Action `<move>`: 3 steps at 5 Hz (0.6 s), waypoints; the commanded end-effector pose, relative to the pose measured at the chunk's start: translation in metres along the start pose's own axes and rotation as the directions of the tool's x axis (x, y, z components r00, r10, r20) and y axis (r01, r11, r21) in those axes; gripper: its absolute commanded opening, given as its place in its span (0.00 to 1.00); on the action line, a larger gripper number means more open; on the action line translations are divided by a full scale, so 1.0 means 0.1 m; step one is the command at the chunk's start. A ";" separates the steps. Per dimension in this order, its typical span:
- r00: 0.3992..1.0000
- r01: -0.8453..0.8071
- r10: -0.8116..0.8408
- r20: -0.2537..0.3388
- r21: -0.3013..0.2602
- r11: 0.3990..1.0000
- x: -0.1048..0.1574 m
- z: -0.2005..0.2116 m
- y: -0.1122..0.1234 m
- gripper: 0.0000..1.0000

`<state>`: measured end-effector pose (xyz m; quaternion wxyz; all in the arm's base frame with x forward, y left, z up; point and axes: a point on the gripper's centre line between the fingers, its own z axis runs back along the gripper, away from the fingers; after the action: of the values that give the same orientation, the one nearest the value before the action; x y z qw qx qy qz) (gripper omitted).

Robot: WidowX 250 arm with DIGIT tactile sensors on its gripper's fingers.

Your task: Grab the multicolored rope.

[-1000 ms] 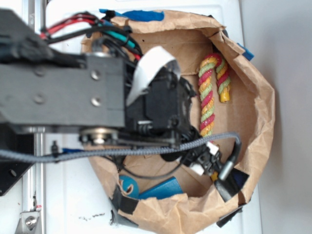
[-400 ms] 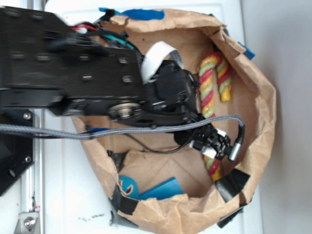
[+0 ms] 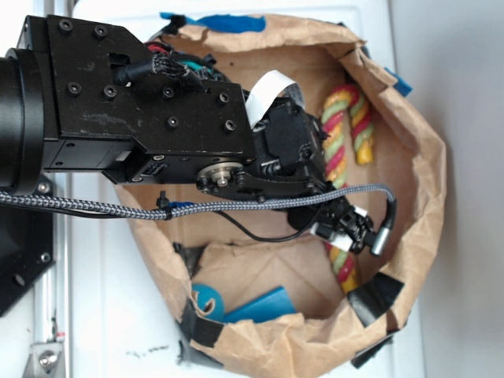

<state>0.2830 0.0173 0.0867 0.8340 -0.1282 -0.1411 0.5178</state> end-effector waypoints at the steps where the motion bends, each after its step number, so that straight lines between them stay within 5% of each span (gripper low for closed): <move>1: 0.999 -0.013 0.014 0.036 -0.037 0.999 0.11 0.13 -0.02 1.00; 3: 0.996 -0.072 0.073 0.043 -0.004 0.997 0.30 -0.10 -0.08 1.00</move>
<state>0.3034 0.0295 0.0651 0.8245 -0.1124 -0.1260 0.5402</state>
